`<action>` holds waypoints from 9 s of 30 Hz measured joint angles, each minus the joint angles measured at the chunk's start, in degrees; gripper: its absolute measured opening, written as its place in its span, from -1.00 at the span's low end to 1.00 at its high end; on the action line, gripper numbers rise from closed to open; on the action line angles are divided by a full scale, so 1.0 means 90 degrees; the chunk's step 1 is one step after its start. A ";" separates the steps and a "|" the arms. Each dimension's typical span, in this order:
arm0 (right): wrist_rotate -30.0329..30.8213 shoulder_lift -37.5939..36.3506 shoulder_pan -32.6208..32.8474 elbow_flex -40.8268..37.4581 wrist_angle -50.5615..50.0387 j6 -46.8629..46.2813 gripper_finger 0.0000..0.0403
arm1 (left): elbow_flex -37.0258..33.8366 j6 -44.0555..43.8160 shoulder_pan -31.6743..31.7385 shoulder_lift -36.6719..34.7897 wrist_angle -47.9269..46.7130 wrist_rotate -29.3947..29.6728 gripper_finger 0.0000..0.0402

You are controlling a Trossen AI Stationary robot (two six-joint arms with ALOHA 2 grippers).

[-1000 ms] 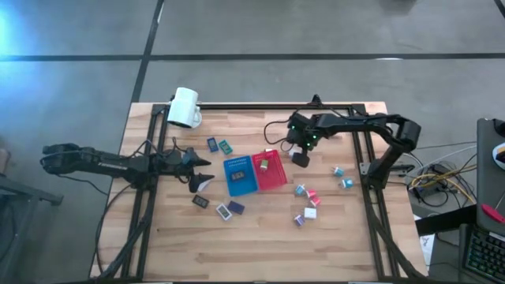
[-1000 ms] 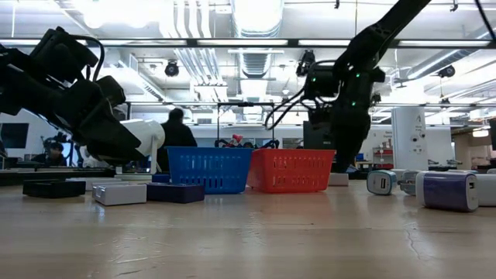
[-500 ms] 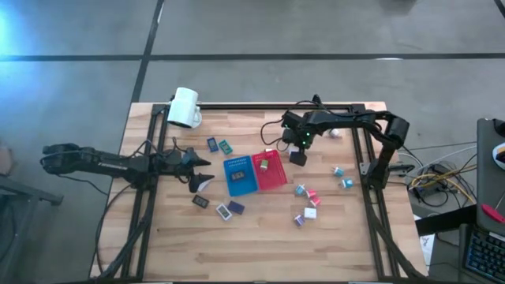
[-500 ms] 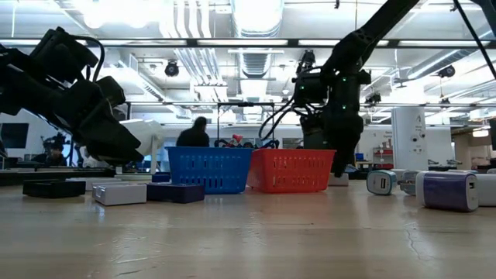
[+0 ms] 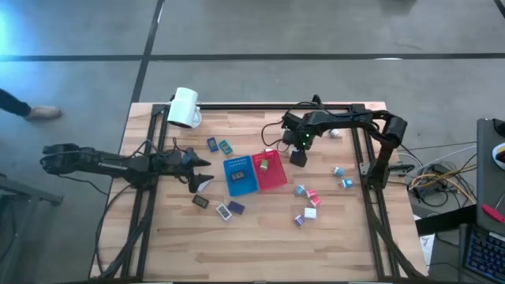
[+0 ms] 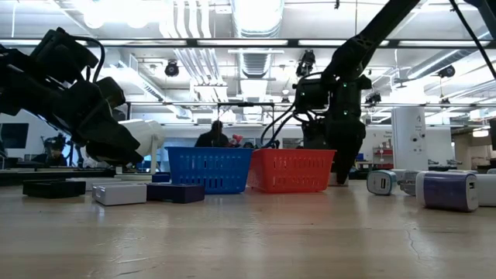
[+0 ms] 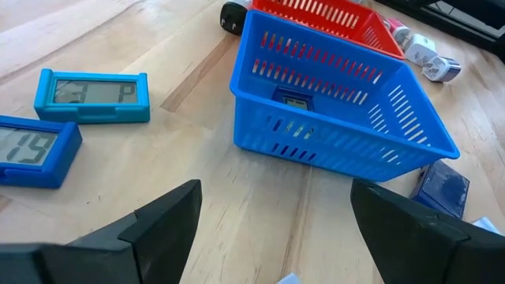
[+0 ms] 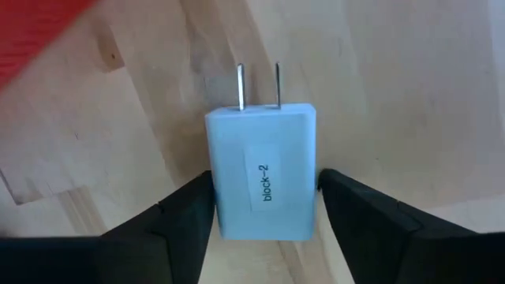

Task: Pick & Place Office items
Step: Put the top white charger adapter into the red bin, then put the top white digital clock into the blue bin

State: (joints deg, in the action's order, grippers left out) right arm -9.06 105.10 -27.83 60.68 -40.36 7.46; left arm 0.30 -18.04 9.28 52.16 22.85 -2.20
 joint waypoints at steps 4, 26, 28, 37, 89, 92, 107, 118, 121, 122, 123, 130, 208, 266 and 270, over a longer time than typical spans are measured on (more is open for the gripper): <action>0.0007 0.0129 -0.0002 0.0041 0.0018 0.0014 0.04 | 0.0000 0.0000 0.0000 0.0000 -0.0002 -0.0002 0.64; 0.0193 -0.0308 0.0083 0.0424 -0.0250 0.0208 -0.23 | 0.0000 0.0000 -0.0002 0.0000 -0.0063 -0.0019 0.64; 0.0296 -0.0450 0.0093 0.0567 -0.0438 0.0229 -0.23 | 0.0000 0.0000 0.0000 0.0000 -0.0075 -0.0019 0.64; 0.0278 -0.1489 0.0341 0.0896 -0.0714 0.0222 -0.23 | 0.0000 0.0000 -0.0001 0.0000 -0.0122 -0.0017 0.64; -0.0724 -0.0122 0.2011 0.1615 0.0208 -0.0501 0.61 | 0.0007 -0.0119 -0.0002 -0.0012 -0.0146 -0.0044 0.64; -0.0719 -0.0122 0.2011 0.1615 0.0172 -0.0603 0.72 | 0.0007 -0.0117 -0.0002 -0.0012 -0.0163 -0.0049 0.64; 0.0859 -0.0572 0.1946 0.1632 -0.0034 -0.0248 0.71 | 0.0178 0.0095 0.0000 -0.0014 -0.0110 -0.0057 0.64; 0.2118 -0.2332 0.1779 0.1478 0.0183 -0.0191 0.73 | 0.1340 0.1079 0.0002 -0.0349 -0.0159 -0.0019 0.64; 0.2235 -0.3019 0.1783 0.1055 0.0611 -0.0224 0.74 | 0.1742 0.1448 0.0002 -0.0655 -0.0698 0.0007 0.64; 0.2245 -0.3269 0.1783 0.0828 0.0792 -0.0260 0.74 | 0.1912 0.1556 0.0002 -0.0787 -0.0958 0.0056 0.64; 0.2249 -0.3556 0.1783 0.0522 0.1025 -0.0318 0.74 | 0.2052 0.1645 0.0002 -0.0929 -0.1288 0.0119 0.64; 0.2282 -0.5379 0.1785 -0.2404 0.4028 -0.0653 0.74 | 0.2572 0.1841 0.0002 -0.2010 -0.2761 0.0770 0.64; 0.2355 -0.5994 0.2691 -0.6688 0.8507 -0.2266 0.67 | 0.4918 -0.1358 0.0002 0.1674 -0.8545 -0.0398 0.64; 0.2297 -0.5996 0.2691 -0.6688 0.8462 -0.2380 0.67 | 0.3998 -0.1407 0.0007 0.3453 -0.6854 -0.1211 -0.08; 0.2297 -0.5996 0.2691 -0.6688 0.8461 -0.2382 0.67 | 0.3995 -0.1304 -0.0003 0.3456 -0.6778 -0.1361 -0.29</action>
State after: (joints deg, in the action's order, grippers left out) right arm 11.62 51.13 -3.62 0.49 35.79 -13.98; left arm 36.25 -29.78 9.25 83.27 -38.15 -14.45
